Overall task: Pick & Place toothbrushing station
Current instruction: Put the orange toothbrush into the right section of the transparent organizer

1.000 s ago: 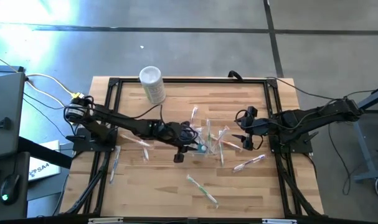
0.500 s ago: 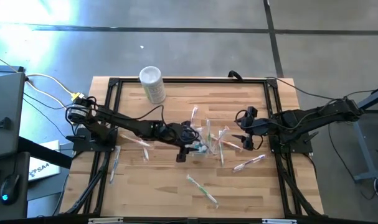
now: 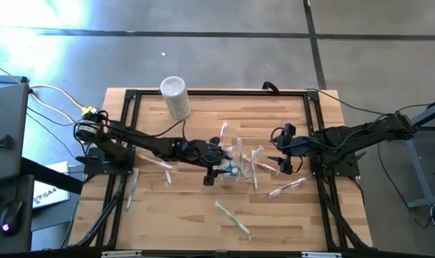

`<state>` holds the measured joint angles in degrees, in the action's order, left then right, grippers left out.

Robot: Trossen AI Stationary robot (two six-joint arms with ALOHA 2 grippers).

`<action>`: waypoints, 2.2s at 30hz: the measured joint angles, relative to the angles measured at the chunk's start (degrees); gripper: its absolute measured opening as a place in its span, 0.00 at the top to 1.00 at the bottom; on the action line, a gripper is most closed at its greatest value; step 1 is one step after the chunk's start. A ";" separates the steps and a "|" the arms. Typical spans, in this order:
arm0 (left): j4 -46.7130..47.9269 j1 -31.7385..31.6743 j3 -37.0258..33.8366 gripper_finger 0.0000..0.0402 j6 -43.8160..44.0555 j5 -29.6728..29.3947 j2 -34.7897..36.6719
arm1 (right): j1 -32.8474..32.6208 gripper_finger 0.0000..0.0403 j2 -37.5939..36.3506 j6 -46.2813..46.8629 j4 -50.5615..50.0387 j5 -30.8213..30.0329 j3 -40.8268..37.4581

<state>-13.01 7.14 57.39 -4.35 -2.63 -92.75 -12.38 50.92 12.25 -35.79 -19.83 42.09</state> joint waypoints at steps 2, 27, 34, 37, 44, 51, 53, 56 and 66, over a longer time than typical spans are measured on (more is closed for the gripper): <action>0.16 0.11 0.00 0.43 0.06 0.02 0.92 | 0.00 0.25 0.00 -0.02 -0.12 2.74 0.00; 65.58 9.73 0.02 0.43 45.65 -11.07 13.59 | -0.02 0.25 -0.35 1.46 -0.44 6.29 0.02; 84.27 9.75 -0.02 0.43 48.10 -12.48 13.42 | -0.02 0.25 -0.35 1.40 -0.44 6.29 0.02; 85.44 9.75 -0.76 0.43 42.28 -11.41 13.44 | -0.02 0.25 -0.35 1.21 -0.46 6.29 0.02; 78.95 9.75 -6.33 0.43 39.22 -10.23 13.39 | -0.02 0.25 -0.35 1.07 -0.74 6.29 0.02; 69.60 9.73 -15.03 0.43 39.29 -10.29 13.39 | -0.02 0.25 -0.35 1.05 -0.73 6.29 0.02; 67.62 9.73 -17.37 0.43 39.68 -11.13 13.39 | -0.02 0.25 -0.35 1.05 -0.72 6.29 0.02; 64.31 9.74 -20.93 0.43 42.95 -10.41 13.56 | -0.02 0.25 -0.35 1.03 -0.72 6.29 0.02; 60.19 9.81 -25.64 0.43 43.62 -11.32 13.75 | -0.02 0.25 -0.35 1.01 -0.80 6.29 0.02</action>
<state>47.18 16.95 31.75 39.27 -13.95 -79.00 -12.40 50.57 13.27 -36.59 -13.54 42.11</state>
